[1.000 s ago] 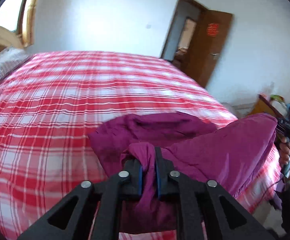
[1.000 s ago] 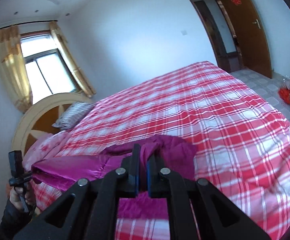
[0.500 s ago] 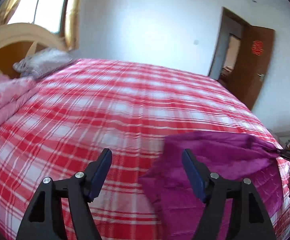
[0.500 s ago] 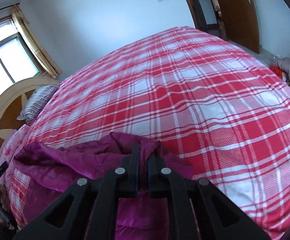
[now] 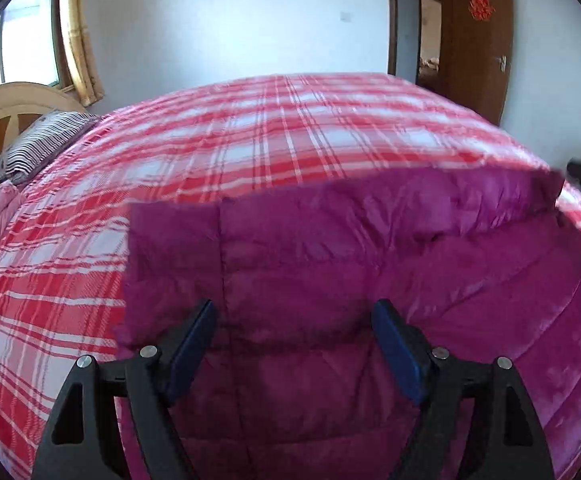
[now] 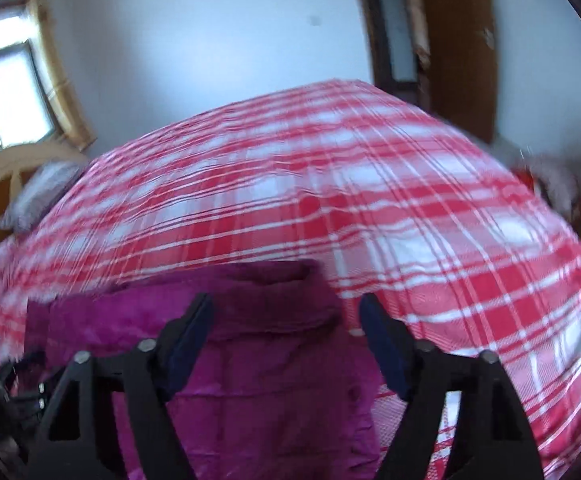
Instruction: Fold large clothes
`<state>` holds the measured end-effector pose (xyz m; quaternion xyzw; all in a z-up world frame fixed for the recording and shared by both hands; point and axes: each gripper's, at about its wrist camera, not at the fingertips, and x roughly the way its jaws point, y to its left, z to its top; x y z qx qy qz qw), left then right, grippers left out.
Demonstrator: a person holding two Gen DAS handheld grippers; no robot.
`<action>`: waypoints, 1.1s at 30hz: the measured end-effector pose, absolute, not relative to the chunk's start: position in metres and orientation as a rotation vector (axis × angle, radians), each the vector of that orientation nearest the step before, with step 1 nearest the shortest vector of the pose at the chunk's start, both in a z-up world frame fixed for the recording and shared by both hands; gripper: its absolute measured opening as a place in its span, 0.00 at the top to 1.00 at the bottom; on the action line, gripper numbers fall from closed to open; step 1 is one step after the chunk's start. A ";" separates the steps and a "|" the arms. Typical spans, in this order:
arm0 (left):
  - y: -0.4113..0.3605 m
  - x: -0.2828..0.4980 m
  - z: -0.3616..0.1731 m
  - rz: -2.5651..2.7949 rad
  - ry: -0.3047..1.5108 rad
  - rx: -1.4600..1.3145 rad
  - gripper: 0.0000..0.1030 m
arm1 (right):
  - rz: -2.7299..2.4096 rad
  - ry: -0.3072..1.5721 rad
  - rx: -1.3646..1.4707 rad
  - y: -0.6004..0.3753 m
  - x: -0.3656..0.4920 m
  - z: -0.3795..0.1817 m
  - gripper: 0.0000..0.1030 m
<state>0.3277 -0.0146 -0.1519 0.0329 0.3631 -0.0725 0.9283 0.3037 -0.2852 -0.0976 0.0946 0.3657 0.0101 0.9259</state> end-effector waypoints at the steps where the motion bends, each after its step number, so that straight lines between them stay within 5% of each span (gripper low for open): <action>1: -0.012 0.325 -0.144 -0.149 0.718 0.042 0.22 | 0.055 0.750 0.155 -0.270 0.304 -0.094 0.40; 5: -0.014 0.335 -0.116 -0.096 0.650 0.015 0.11 | 0.187 0.759 0.107 -0.217 0.317 -0.106 0.45; 12: -0.023 0.387 -0.171 -0.001 0.765 0.122 0.10 | 0.135 0.841 0.048 -0.194 0.347 -0.165 0.44; 33: -0.018 0.410 -0.204 -0.015 0.898 0.038 0.01 | 0.108 0.889 0.100 -0.205 0.357 -0.193 0.40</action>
